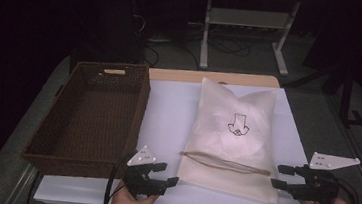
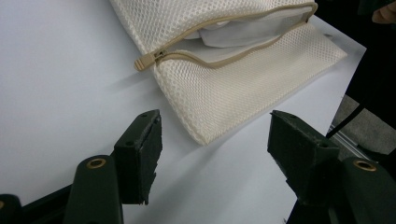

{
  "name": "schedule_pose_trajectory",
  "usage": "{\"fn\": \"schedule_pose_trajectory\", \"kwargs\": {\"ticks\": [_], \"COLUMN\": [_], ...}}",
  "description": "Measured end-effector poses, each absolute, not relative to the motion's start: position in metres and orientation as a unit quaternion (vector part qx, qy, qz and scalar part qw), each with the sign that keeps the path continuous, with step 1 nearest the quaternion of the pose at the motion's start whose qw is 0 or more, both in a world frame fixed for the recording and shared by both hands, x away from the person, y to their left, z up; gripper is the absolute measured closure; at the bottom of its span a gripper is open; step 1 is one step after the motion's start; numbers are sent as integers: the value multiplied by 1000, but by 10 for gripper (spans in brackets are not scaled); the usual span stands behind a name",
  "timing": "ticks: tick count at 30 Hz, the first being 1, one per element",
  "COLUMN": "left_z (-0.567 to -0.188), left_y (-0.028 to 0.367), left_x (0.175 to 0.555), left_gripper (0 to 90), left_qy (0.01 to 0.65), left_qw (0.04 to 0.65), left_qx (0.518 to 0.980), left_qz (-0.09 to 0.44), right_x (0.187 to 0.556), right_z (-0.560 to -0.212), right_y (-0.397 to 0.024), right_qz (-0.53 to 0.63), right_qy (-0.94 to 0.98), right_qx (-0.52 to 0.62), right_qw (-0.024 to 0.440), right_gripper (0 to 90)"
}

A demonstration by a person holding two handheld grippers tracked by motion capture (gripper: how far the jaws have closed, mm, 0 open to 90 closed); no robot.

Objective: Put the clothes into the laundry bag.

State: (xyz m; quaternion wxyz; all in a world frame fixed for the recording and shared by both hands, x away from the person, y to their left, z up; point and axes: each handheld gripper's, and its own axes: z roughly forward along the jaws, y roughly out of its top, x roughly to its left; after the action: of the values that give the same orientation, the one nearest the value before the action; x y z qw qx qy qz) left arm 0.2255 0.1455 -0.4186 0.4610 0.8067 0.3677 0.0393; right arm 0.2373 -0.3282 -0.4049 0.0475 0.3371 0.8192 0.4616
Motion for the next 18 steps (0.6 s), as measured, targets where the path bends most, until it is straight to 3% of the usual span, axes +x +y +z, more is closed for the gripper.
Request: {"fn": "schedule_pose_trajectory", "kwargs": {"ticks": [18], "left_z": [-425], "left_y": [144], "left_x": [220], "left_gripper": [347], "left_qy": [361], "left_qw": [456], "left_qx": [812], "left_qz": [47], "right_x": [220], "right_z": [-418], "right_y": [-340], "right_qz": [465], "right_qy": [809], "right_qx": [357], "right_qw": [51], "right_gripper": [359]}}
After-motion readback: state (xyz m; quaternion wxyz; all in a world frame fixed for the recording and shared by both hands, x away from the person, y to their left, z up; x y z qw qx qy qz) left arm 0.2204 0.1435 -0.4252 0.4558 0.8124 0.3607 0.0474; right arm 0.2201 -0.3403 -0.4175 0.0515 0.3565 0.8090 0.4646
